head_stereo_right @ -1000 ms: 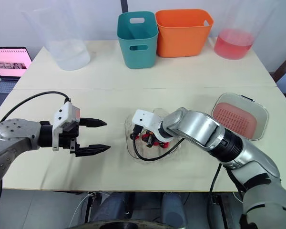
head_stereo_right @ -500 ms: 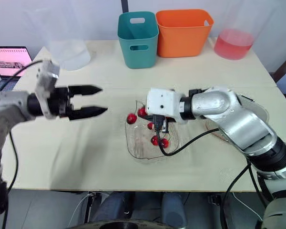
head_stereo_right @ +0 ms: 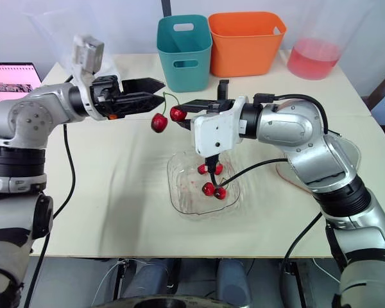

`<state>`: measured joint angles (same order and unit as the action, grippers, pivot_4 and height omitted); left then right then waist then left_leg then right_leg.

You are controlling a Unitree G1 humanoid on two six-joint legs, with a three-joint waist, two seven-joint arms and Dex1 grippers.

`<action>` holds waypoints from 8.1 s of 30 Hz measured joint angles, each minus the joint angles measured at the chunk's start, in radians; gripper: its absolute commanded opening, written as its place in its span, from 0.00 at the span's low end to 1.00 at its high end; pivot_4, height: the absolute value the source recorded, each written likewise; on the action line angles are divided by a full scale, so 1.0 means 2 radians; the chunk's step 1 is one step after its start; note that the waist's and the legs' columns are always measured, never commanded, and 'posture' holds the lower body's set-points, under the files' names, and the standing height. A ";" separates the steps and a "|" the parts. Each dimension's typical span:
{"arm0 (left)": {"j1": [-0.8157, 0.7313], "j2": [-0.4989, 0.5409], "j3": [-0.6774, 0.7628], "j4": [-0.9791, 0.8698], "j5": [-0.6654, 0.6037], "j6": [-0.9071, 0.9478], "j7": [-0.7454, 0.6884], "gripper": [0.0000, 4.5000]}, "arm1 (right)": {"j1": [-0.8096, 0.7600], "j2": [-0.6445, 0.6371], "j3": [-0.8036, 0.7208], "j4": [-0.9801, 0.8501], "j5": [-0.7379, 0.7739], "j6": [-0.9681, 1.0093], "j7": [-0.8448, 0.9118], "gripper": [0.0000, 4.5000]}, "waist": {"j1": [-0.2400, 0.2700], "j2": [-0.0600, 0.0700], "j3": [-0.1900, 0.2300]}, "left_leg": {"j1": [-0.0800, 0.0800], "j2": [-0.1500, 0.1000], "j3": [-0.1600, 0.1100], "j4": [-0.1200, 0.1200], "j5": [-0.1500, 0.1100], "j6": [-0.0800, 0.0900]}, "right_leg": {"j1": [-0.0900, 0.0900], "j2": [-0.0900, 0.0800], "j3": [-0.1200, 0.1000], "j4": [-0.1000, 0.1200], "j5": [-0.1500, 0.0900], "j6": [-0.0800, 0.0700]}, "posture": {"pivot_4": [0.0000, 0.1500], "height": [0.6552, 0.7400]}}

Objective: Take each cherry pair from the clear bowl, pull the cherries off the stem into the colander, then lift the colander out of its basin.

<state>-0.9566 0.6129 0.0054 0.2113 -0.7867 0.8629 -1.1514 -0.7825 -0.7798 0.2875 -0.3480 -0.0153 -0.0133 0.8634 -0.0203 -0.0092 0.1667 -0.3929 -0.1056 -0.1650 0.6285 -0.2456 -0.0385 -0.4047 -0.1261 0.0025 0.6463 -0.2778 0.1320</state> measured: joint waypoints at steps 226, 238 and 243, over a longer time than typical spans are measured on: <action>-0.016 -0.101 0.010 -0.027 0.038 -0.046 0.002 0.00 | 0.091 0.222 -0.182 -0.009 0.567 0.515 -0.273 0.12 | 0.000 0.000 0.000 | 0.000 0.004 0.004 0.000 -0.001 0.001 | -0.002 0.003 0.005 0.001 0.001 -0.001 | 1.00 1.00; -0.035 -0.106 0.024 -0.023 0.031 -0.052 0.007 0.00 | 0.133 0.190 -0.134 -0.027 0.541 0.538 -0.255 0.12 | 0.000 -0.001 0.000 | 0.000 0.004 0.004 0.000 -0.001 0.001 | -0.002 0.004 0.006 0.001 0.001 -0.001 | 1.00 1.00; -0.035 -0.106 0.023 -0.022 0.031 -0.053 0.006 0.00 | 0.133 0.177 -0.133 -0.036 0.539 0.538 -0.250 0.12 | 0.000 -0.001 0.000 | 0.000 0.004 0.004 0.000 -0.001 0.001 | -0.002 0.004 0.006 0.001 0.001 -0.001 | 1.00 1.00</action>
<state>-1.0265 0.3999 0.0516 0.1667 -0.7239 0.7563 -1.1386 -0.5162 -0.4262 0.0208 -0.4191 1.0631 1.0623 0.3636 -0.0195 -0.0103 0.1667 -0.3919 -0.0969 -0.1568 0.6291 -0.2471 -0.0361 -0.4088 -0.1189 0.0136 0.6487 -0.2765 0.1300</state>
